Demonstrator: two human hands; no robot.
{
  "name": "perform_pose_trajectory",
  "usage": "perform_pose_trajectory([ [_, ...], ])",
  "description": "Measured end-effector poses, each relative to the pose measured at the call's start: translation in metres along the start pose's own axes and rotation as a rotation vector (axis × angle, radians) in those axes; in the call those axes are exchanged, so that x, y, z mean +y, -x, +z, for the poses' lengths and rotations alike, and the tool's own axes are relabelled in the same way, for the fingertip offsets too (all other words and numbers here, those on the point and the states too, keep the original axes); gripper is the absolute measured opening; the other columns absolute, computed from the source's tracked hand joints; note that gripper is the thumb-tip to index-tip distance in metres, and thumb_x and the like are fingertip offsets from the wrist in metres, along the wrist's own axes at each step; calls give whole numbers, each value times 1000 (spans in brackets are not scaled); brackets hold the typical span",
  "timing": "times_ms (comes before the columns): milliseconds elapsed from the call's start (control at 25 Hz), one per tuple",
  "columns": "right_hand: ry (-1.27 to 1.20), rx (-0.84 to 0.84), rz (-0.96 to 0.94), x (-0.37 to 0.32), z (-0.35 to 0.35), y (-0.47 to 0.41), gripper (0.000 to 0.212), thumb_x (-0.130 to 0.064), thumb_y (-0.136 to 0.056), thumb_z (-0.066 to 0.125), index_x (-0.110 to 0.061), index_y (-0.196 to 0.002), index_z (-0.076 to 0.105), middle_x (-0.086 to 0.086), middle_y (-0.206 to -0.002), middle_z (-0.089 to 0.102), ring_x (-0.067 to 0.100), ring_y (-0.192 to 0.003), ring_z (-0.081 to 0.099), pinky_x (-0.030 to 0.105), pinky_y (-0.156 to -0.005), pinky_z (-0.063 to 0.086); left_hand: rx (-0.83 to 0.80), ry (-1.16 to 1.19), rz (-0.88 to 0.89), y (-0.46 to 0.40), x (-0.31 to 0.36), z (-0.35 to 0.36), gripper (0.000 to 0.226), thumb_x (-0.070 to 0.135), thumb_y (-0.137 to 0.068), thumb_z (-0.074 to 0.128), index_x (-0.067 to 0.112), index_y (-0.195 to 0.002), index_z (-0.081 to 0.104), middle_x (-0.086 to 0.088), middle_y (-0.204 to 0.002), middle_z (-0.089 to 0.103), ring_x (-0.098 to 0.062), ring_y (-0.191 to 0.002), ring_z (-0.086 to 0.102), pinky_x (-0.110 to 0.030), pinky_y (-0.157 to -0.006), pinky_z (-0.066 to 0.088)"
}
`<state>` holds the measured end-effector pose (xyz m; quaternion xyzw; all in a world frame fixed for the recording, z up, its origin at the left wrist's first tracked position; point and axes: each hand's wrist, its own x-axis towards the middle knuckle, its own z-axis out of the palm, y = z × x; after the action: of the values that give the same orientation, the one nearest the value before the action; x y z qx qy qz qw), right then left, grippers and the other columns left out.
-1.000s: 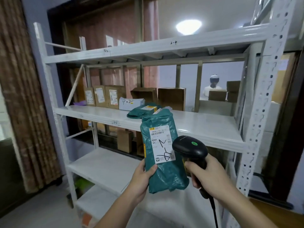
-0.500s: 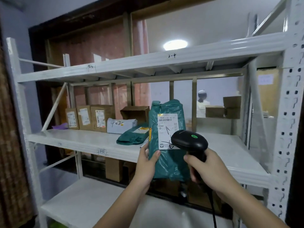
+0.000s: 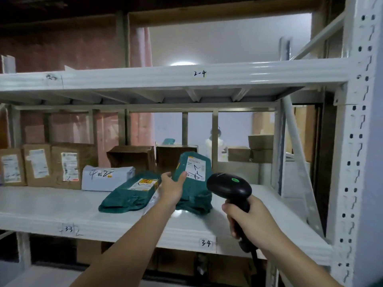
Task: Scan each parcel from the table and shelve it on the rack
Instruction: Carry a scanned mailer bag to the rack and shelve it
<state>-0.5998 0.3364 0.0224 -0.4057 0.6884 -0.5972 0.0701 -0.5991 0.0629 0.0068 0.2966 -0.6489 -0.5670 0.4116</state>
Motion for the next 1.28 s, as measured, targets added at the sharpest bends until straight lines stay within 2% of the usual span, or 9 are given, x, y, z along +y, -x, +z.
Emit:
perform_pose_trajectory([
  [80, 20, 29, 19, 0, 3, 0, 16, -12, -92, 62, -2, -80, 57, 14, -50, 55, 23, -43, 52, 27, -47, 46, -29, -282, 44, -6, -9, 4, 82, 48, -82, 84, 19, -144, 38, -5, -136, 48, -30, -122, 56, -46, -105, 51],
  [200, 34, 65, 40, 1, 7, 2, 16, -13, -92, 61, -3, -81, 59, 15, -50, 56, 23, -44, 53, 28, -50, 47, 75, -869, 374, -6, -15, 2, 56, 47, -90, 75, 36, -140, 51, 0, -154, 41, -25, -139, 41, -44, -114, 37],
  [280, 41, 97, 61, 3, 9, 5, 14, -14, -92, 61, -4, -83, 59, 15, -51, 57, 23, -46, 55, 29, -51, 48, -15, -958, 639, 0, -16, 1, 27, 46, -99, 62, 41, -126, 66, 8, -145, 57, -17, -130, 49, -38, -109, 38],
  [440, 87, 148, 98, 9, 14, 20, 15, -16, -91, 62, -4, -84, 58, 13, -51, 57, 23, -47, 57, 33, -56, 49, -311, -1007, 653, 14, -16, -4, 50, 72, -91, 53, 38, -125, 68, 13, -123, 70, -14, -109, 63, -38, -97, 49],
  [560, 114, 204, 142, 15, 15, 38, 15, -16, -91, 60, -3, -84, 57, 11, -51, 57, 25, -48, 57, 37, -59, 50, -282, -1207, 733, 22, -13, -7, 39, 48, -96, 58, 32, -132, 58, 5, -134, 66, -18, -122, 59, -38, -106, 41],
  [680, 162, 271, 178, 18, 8, 64, 16, -19, -91, 60, -5, -84, 57, 11, -54, 60, 26, -50, 59, 44, -61, 55, -260, -1073, 873, 64, -7, 8, 41, 33, -95, 59, 25, -135, 54, 3, -137, 60, -21, -127, 53, -38, -108, 38],
  [800, 197, 380, 245, 27, -12, 106, 17, -18, -91, 60, -3, -85, 59, 12, -56, 60, 25, -50, 60, 41, -57, 55, -489, -779, 920, 132, -10, 43, 43, 41, -98, 60, 32, -139, 54, 10, -151, 50, -16, -141, 42, -36, -117, 32],
  [960, 291, 548, 369, 39, -51, 180, 10, -14, -92, 62, -9, -85, 58, 5, -54, 59, 17, -46, 58, 28, -49, 50, -762, -627, 946, 218, -34, 111, 49, 52, -99, 58, 40, -146, 49, 15, -161, 39, -11, -149, 35, -38, -124, 28],
  [1280, 383, 873, 645, 66, -165, 334, 8, -12, -89, 64, -19, -93, 61, 4, -59, 60, 20, -54, 60, 37, -55, 50, -1187, -535, 989, 367, -87, 255, 53, 54, -102, 47, 38, -153, 42, 14, -165, 35, -10, -152, 28, -37, -126, 24],
])
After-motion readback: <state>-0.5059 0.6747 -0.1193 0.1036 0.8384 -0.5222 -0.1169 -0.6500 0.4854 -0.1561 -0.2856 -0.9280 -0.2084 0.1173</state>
